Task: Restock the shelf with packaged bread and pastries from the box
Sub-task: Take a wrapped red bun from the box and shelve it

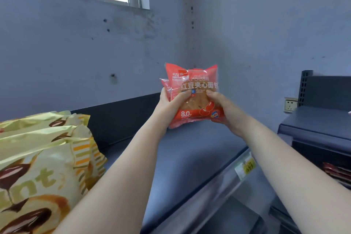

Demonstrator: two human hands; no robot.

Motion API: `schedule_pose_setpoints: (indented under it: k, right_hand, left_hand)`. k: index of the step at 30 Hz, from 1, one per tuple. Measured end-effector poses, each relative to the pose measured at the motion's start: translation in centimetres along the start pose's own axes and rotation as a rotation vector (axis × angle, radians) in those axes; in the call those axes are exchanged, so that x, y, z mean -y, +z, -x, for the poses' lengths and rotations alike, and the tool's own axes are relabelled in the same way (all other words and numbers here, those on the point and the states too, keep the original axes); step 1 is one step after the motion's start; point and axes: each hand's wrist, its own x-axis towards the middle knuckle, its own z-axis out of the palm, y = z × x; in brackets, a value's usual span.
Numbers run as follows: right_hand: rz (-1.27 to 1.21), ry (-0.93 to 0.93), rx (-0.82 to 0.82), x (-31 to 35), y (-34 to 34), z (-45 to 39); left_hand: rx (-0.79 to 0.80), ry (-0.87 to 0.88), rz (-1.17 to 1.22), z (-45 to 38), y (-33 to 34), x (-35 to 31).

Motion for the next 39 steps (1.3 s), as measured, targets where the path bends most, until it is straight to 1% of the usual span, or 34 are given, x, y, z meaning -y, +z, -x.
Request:
schedule_pose_setpoints:
  k: [5, 9, 10, 13, 17, 19, 21, 23, 28, 31, 35, 39]
  right_hand:
    - [-0.032, -0.012, 0.307, -1.1, -0.1, -6.6]
    - [-0.001, -0.007, 0.541, -3.0, -0.3, -10.6]
    - [-0.001, -0.015, 0.576, -3.4, -0.4, -11.4]
    - [-0.012, -0.020, 0.613, -4.7, -0.8, -13.8]
    - [0.005, 0.056, 0.729, -6.3, -0.8, -15.7]
    - [0.064, 0.084, 0.768, -6.8, -0.5, -16.1]
    - [0.138, 0.066, 0.780, -7.4, 0.2, -16.4]
    - [0.128, 0.085, 0.758, -8.1, 0.6, -16.4]
    - [0.101, 0.196, 0.792, -9.6, 0.3, -15.9]
    - [0.117, 0.231, 0.745, -9.4, 0.5, -16.2]
    - [0.153, 0.281, 0.662, -8.5, 0.5, -16.2]
    - [0.220, 0.268, 0.679, -7.5, 0.3, -15.6]
  left_hand:
    - [-0.154, 0.018, -0.107, -3.1, -2.2, 1.6]
    - [-0.201, -0.022, -0.211, -4.6, -3.2, 3.1]
    - [-0.210, -0.040, -0.227, -4.9, -3.3, 3.5]
    - [-0.202, -0.109, -0.300, -5.4, -3.5, 4.5]
    - [-0.192, -0.219, -0.304, -5.6, -3.8, 5.5]
    - [-0.208, -0.265, -0.327, -5.7, -3.8, 5.8]
    - [-0.250, -0.305, -0.302, -5.9, -4.0, 6.1]
    - [-0.293, -0.316, -0.289, -5.8, -4.1, 6.2]
    - [-0.290, -0.380, -0.364, -5.7, -3.5, 5.7]
    - [-0.301, -0.430, -0.348, -5.7, -3.2, 5.7]
    - [-0.380, -0.450, -0.361, -5.3, -3.1, 5.5]
    - [-0.386, -0.485, -0.400, -4.8, -2.4, 5.3]
